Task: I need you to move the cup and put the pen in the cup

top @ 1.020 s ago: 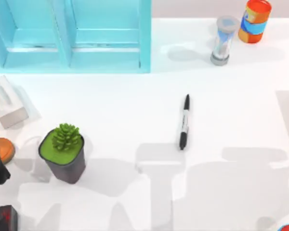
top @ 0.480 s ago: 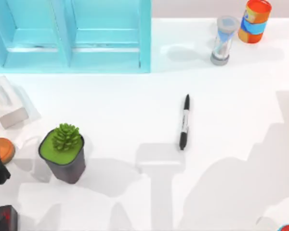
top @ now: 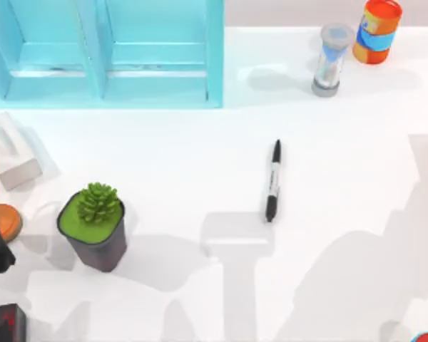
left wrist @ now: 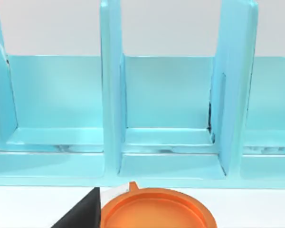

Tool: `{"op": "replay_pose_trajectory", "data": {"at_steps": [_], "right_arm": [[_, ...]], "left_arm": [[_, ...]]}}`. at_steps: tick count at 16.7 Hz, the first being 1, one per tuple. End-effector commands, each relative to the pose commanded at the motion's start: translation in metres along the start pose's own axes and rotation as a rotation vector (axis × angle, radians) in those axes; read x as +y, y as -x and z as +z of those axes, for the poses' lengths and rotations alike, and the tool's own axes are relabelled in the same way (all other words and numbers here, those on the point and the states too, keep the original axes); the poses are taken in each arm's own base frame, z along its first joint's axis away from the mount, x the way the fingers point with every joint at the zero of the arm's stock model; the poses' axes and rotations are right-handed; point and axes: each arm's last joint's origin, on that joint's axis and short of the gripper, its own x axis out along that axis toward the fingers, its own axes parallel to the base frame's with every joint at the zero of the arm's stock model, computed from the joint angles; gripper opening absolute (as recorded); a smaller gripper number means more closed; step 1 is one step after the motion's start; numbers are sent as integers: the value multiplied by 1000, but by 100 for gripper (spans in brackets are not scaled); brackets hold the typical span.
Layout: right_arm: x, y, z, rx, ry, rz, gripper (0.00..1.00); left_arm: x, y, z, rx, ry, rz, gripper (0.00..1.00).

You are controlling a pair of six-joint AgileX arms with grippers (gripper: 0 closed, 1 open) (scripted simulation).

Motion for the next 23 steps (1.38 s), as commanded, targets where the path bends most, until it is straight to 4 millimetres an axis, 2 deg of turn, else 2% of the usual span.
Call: {"op": "replay_pose_trajectory", "data": {"at_steps": [5, 7, 12, 23], "right_arm": [[-2, -59, 1, -14, 0, -7, 100], [-1, -75, -1, -6, 0, -3, 100], [-1, -79, -1, -4, 0, -2, 100], [-1, -79, -1, -4, 0, -2, 17]], "left_arm": [[0, 0, 0, 0, 0, 0, 100], [0, 0, 0, 0, 0, 0, 100], [0, 0, 0, 0, 0, 0, 100], [0, 0, 0, 0, 0, 0, 100]]}}
